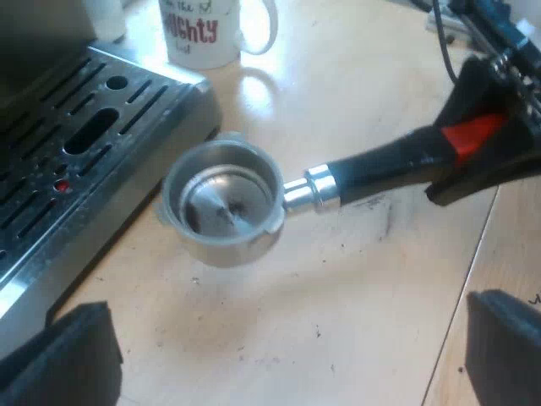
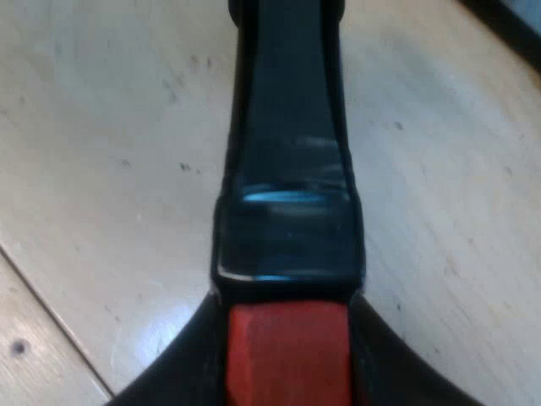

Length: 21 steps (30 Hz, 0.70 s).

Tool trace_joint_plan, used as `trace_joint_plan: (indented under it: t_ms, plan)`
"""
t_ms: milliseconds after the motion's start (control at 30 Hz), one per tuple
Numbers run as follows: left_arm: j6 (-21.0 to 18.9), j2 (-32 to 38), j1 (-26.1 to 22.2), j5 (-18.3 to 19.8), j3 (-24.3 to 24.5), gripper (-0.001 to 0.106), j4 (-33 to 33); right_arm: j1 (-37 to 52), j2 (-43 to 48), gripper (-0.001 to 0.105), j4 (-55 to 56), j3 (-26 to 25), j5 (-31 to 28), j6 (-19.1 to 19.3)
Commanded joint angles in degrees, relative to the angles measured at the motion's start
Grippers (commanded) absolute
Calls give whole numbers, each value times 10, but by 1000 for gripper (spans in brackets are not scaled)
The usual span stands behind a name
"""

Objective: Grind coffee beans and then tamp

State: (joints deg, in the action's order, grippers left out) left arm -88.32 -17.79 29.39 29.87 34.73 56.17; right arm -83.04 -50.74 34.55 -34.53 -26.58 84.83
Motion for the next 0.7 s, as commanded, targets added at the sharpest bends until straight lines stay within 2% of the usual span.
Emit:
trace_joint_plan:
  t_ms: [33,133,333,433,567,700]
  plan:
    - [4,-28,4,-4,5,85,-3,19,7,0,-51,20,1,4]
    - [24,-64,4,-4,5,85,-10,49,7,0,-84,41,22,4]
    - [30,-111,4,-4,5,85,-49,125,-20,0,-124,66,88,63]
    - [30,-132,4,-4,5,85,-51,143,-46,0,-152,72,130,78]
    - [30,-150,4,-8,-11,85,-66,151,-82,0,-186,72,127,81]
    - [30,-163,4,-10,-52,85,-82,150,-124,0,-212,72,127,81]
